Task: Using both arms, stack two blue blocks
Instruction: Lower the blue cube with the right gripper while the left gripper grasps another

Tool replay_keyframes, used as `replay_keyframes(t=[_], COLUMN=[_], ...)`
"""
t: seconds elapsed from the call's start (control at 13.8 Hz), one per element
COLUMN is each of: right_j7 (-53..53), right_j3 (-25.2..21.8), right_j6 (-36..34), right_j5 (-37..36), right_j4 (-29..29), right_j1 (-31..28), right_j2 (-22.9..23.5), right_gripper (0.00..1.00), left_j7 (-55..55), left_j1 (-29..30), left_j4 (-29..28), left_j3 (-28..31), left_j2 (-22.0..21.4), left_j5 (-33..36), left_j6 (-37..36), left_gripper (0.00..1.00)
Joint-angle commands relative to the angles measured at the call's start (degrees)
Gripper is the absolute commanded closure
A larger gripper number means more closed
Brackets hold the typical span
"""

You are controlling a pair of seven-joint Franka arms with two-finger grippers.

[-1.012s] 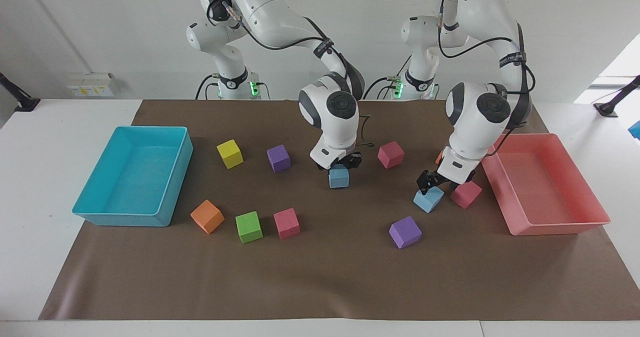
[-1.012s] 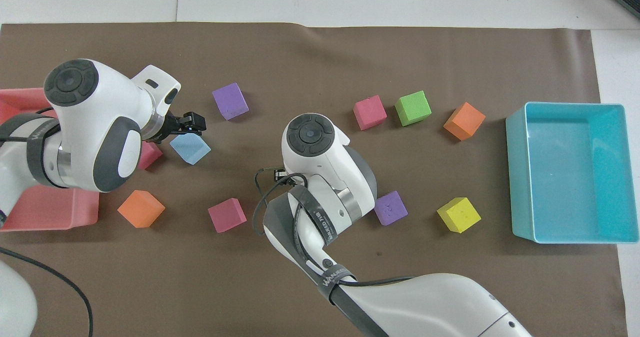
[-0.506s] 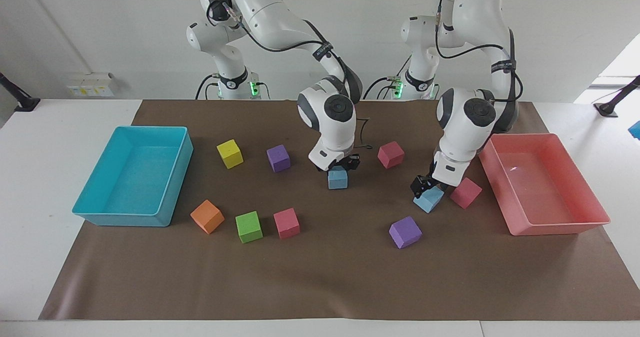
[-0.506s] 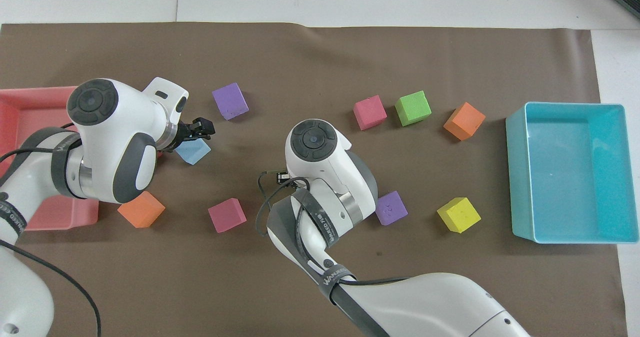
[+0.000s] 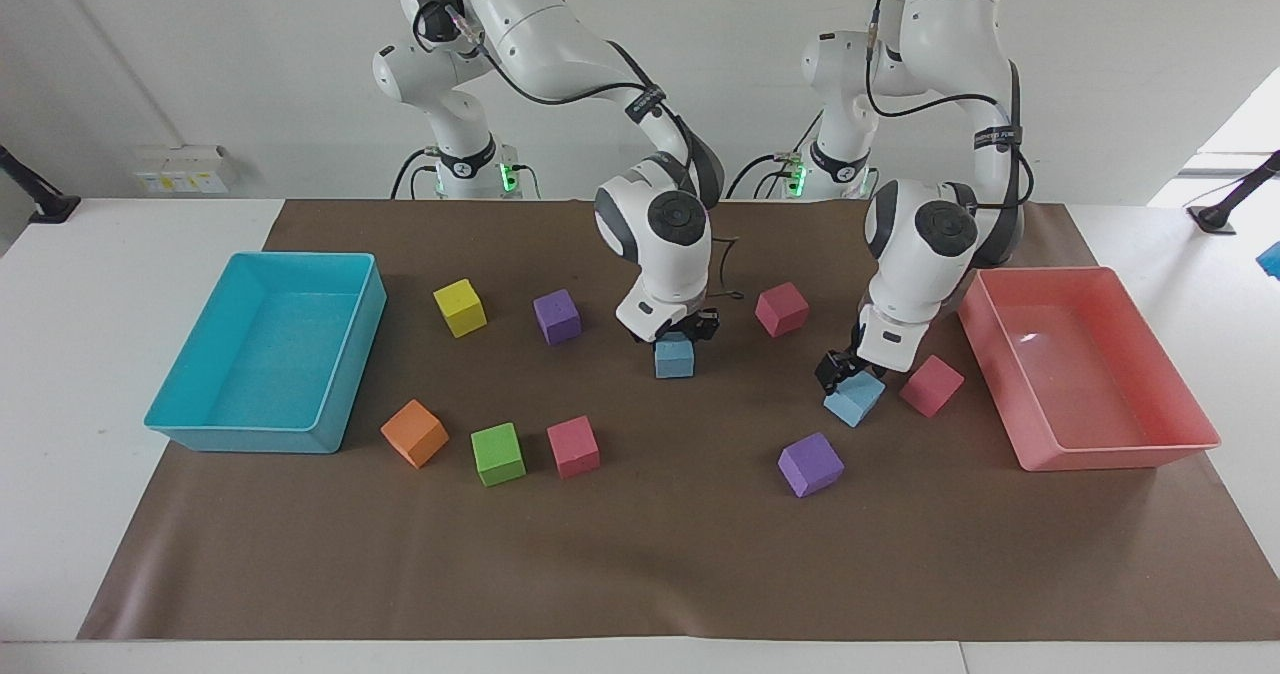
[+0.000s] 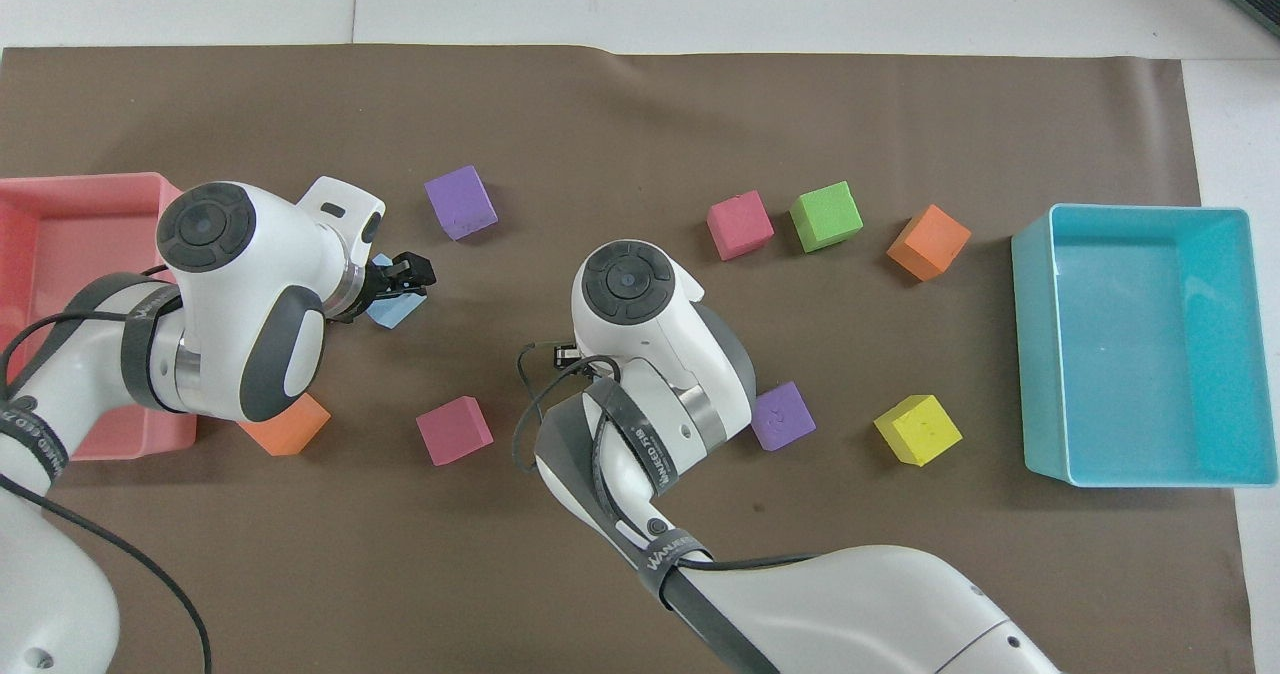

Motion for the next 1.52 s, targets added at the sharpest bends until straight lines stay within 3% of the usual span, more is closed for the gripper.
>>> replay_keyframes(t=[0.0, 0.36, 0.51, 0.58, 0.72, 0.79, 0.94, 1.08, 1.23, 1.45], right_j7=[0.31, 1.01, 1.1, 1.01, -0.04, -1.44, -8.44, -19.94, -27.69, -36.23], right_j3=[0.01, -0.16, -0.42, -0.6, -0.43, -0.43, -0.34, -0.42, -0.34, -0.34], right_j6=[0.68, -1.08, -1.17, -1.26, -1.52, -2.65, -4.16, -3.9, -3.98, -3.81], right_j5=[-1.21, -1.84, -1.84, -1.84, -1.4, -0.53, 3.32, 14.62, 20.73, 27.85], right_j4=[-1.95, -1.86, -1.86, -1.95, -1.95, -1.95, -1.95, -2.03, -3.78, -5.37], right_j1=[0.22, -0.39, -0.83, -1.88, -5.74, -7.58, -10.75, -14.53, -18.04, -21.39], right_j2=[-1.74, -6.47, -8.93, -10.34, -13.33, -14.38, -15.88, -15.63, -15.89, -16.06], right_gripper=[0.0, 0.0, 0.0, 0.0, 0.0, 0.0, 0.0, 0.0, 0.0, 0.0], left_j7=[-1.01, -0.92, -0.84, -0.84, -0.92, -0.92, -0.05, 1.62, 1.97, 1.8], left_j1=[-0.66, -0.92, -0.92, -1.01, -1.01, -1.01, -1.01, -1.09, -1.36, -5.82], left_j4=[-1.35, -1.7, -1.7, -1.79, -1.09, -0.56, 0.94, 3.12, 6.46, 8.14], left_j3=[0.79, 0.79, 0.7, 0.7, 0.7, 0.7, 0.61, 0.53, 0.0, 0.0], left_j2=[-1.51, -1.59, -1.07, -0.98, -0.8, -0.63, -0.8, -1.59, -1.24, -1.33], left_j5=[0.25, 0.25, 2.26, 2.71, 2.72, 2.72, 2.72, 2.8, 2.8, 2.8], left_j6=[-0.56, 0.15, 0.67, 0.85, 0.85, 0.68, -1.07, -2.83, -3.1, -3.54], left_gripper=[0.0, 0.0, 0.08, 0.2, 0.83, 1.0, 1.0, 1.0, 1.0, 1.0])
